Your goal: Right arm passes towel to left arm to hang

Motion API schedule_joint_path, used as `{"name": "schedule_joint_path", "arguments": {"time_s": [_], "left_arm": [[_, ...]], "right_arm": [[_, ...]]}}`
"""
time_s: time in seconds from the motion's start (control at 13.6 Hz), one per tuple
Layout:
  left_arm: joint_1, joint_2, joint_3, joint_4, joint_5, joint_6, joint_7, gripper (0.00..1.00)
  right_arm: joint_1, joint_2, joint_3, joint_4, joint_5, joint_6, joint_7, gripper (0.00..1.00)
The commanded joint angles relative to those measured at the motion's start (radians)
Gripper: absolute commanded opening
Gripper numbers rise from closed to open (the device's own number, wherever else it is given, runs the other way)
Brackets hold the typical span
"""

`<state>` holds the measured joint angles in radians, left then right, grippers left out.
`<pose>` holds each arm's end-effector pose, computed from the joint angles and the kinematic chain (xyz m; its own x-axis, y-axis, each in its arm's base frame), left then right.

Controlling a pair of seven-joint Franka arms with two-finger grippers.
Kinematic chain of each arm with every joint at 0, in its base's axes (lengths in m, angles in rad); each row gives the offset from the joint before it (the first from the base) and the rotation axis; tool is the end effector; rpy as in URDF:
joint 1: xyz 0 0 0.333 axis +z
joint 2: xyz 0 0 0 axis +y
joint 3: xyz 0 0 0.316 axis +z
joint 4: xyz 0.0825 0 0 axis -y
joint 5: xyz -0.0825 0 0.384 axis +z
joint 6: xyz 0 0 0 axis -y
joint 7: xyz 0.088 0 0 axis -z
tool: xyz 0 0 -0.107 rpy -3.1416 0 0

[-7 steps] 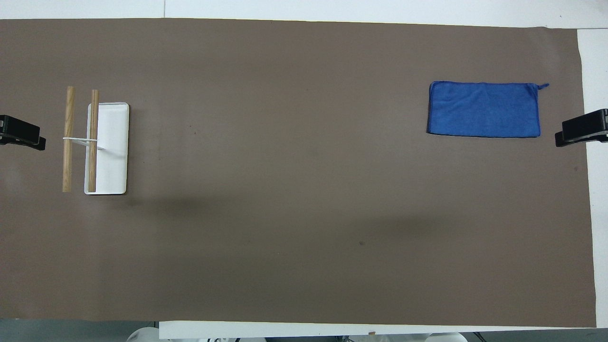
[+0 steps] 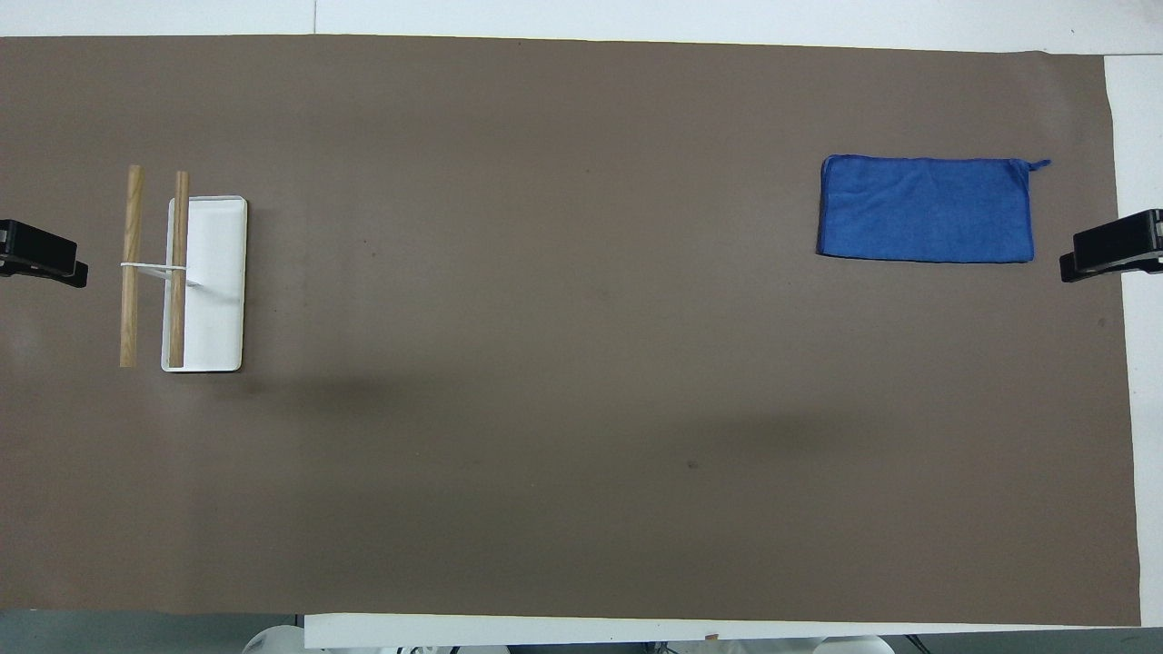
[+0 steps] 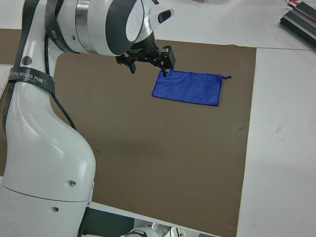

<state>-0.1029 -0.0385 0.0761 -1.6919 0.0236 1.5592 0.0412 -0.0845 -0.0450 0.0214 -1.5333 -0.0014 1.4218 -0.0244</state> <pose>0.5372 -0.0111 0.5876 0.9932 -0.0679 -0.0949 -0.0698 -0.9974 -0.0167 0.5238 -0.0330 0.6536 0.9970 -0.0388 -0.0665 -0.0389 -0.9992 0.0007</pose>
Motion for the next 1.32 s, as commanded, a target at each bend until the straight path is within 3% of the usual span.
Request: {"name": "schedule_joint_path", "arguments": {"time_s": [0.0, 0.15, 0.37, 0.81, 0.95, 1.25], "left_arm": [[0.008, -0.014, -0.004, -0.008, 0.013, -0.004, 0.016, 1.0], [0.008, -0.014, -0.004, -0.008, 0.013, -0.004, 0.016, 1.0], [0.008, -0.014, -0.004, -0.008, 0.013, -0.004, 0.016, 1.0], [0.008, -0.014, -0.004, -0.008, 0.013, -0.004, 0.016, 1.0], [0.008, -0.014, -0.004, -0.008, 0.013, -0.004, 0.016, 1.0], [0.008, -0.014, -0.004, -0.008, 0.013, -0.004, 0.016, 1.0]], "right_arm": [[-0.014, -0.035, 0.003, -0.027, 0.018, -0.029, -0.012, 1.0], [-0.008, -0.038, 0.002, -0.045, 0.049, -0.014, -0.022, 1.0], [-0.003, -0.018, 0.005, -0.125, -0.009, 0.167, -0.042, 1.0], [-0.026, 0.226, 0.009, -0.227, -0.057, 0.516, -0.097, 0.99], [-0.044, 0.264, 0.009, -0.339, -0.057, 0.688, -0.1, 0.96], [-0.097, 0.349, 0.009, -0.416, -0.054, 0.816, -0.134, 0.91]]}}
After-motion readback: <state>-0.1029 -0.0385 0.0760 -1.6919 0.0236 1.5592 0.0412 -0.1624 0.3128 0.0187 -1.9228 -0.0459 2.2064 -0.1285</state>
